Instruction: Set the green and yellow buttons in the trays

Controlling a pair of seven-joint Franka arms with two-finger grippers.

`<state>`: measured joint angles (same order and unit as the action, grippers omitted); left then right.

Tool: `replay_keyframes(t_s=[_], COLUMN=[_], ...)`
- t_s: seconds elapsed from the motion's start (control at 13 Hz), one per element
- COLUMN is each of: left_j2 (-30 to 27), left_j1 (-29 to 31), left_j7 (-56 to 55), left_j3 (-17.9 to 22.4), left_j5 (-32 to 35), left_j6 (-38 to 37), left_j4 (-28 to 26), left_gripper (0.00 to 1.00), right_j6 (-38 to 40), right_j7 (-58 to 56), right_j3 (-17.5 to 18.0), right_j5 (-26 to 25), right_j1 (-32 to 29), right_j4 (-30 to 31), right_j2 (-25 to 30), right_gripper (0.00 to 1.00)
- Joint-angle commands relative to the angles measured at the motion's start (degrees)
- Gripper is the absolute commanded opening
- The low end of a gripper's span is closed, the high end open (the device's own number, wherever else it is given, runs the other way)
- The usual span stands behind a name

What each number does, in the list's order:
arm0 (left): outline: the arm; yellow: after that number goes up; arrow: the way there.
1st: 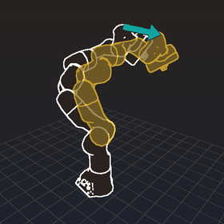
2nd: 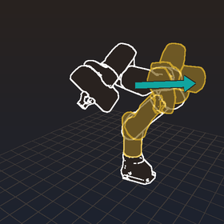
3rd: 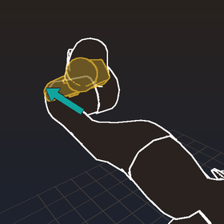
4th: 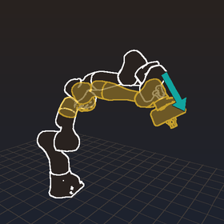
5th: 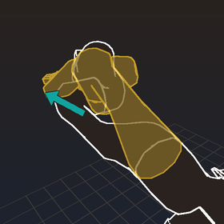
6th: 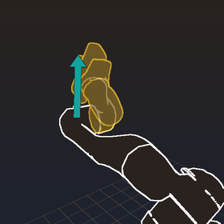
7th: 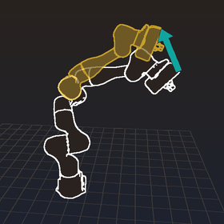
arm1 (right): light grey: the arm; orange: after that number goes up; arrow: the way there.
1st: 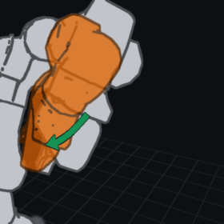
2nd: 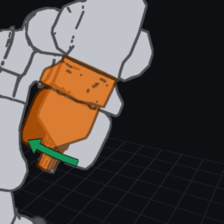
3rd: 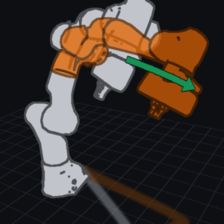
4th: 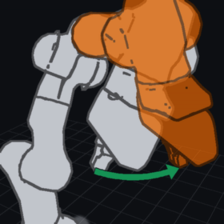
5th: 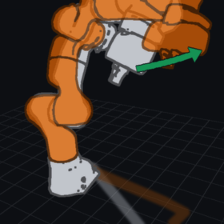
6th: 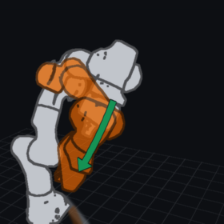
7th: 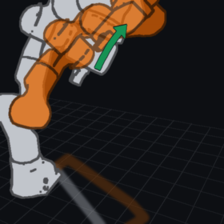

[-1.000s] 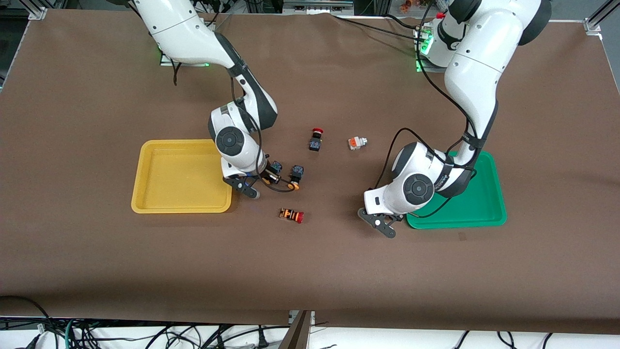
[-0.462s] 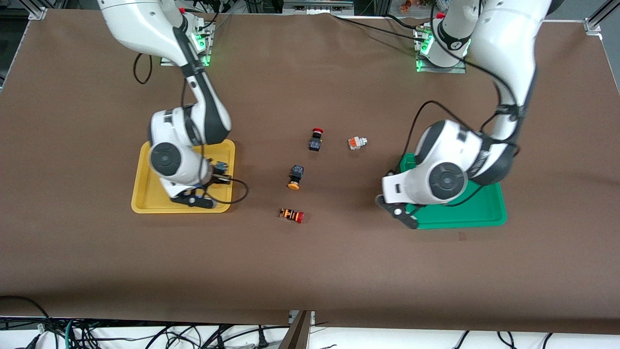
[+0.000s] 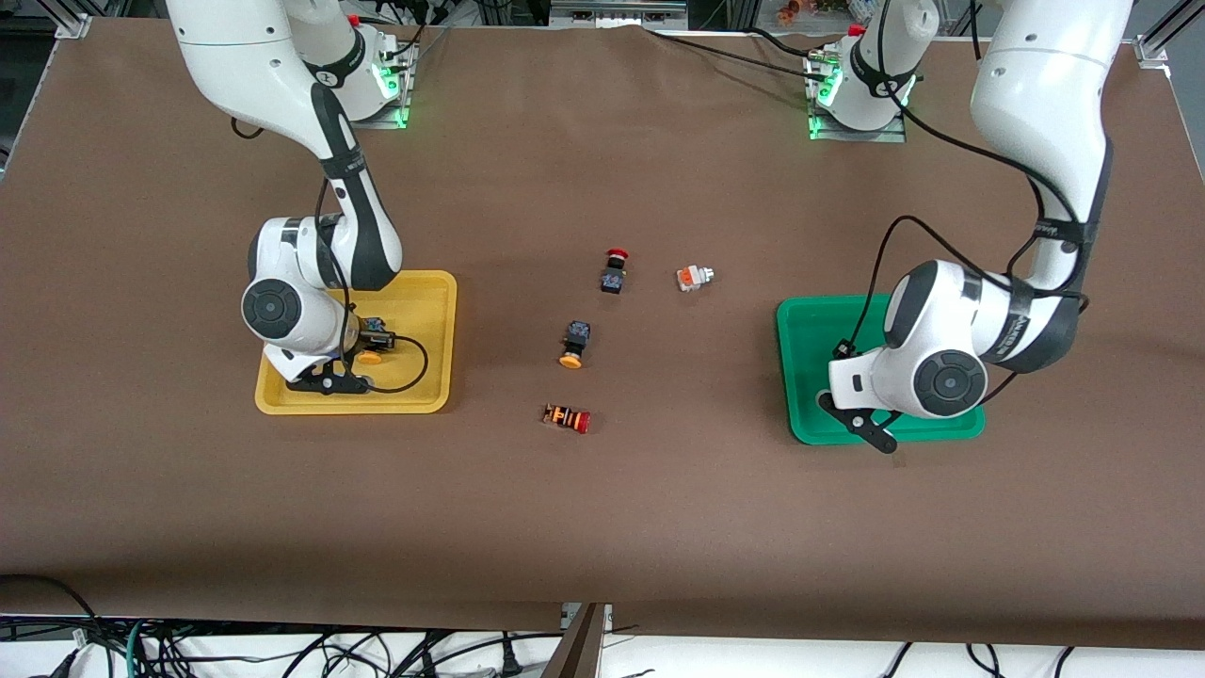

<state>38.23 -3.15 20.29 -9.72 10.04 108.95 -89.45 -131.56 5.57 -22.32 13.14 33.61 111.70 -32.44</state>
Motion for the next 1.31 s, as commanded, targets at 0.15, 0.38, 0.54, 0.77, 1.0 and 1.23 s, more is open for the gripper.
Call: replay_keyframes(t_s=[0.15,0.38,0.54,0.77,1.0,1.23], left_j2=[-1.92,-7.36,-9.31,-8.70,-7.82,-7.99], left_j1=[0.34,-0.36,-0.36,-0.54,-1.15,-2.21], left_j7=[1.33,0.02,-6.96,-21.58,-12.15,-10.27], left_j3=[-0.48,-3.01,-7.93,-12.86,-16.99,-20.51], left_j5=[1.48,0.60,-0.45,-2.30,-1.34,-1.34], left_j6=[5.05,-0.21,-3.11,1.49,12.84,19.89], left_j4=[-4.95,-4.68,-4.94,-11.33,-18.73,-23.83], left_gripper=[1.00,1.00,1.00,1.00,1.00,1.00], right_j6=[8.59,8.61,7.03,-0.68,-7.46,-13.26], right_j7=[9.25,20.84,29.02,38.09,40.73,41.98], right_j3=[2.36,8.06,13.06,16.61,16.61,16.61], right_j5=[1.97,7.59,8.56,9.01,9.01,8.40], right_j1=[1.46,1.81,1.90,5.05,7.78,10.25], right_j4=[-8.23,-15.53,-19.04,-25.03,-25.13,-24.78], right_j2=[2.91,-1.04,-4.54,-10.79,-13.70,-16.07], right_gripper=[0.98,0.97,0.98,0.98,0.97,0.93])
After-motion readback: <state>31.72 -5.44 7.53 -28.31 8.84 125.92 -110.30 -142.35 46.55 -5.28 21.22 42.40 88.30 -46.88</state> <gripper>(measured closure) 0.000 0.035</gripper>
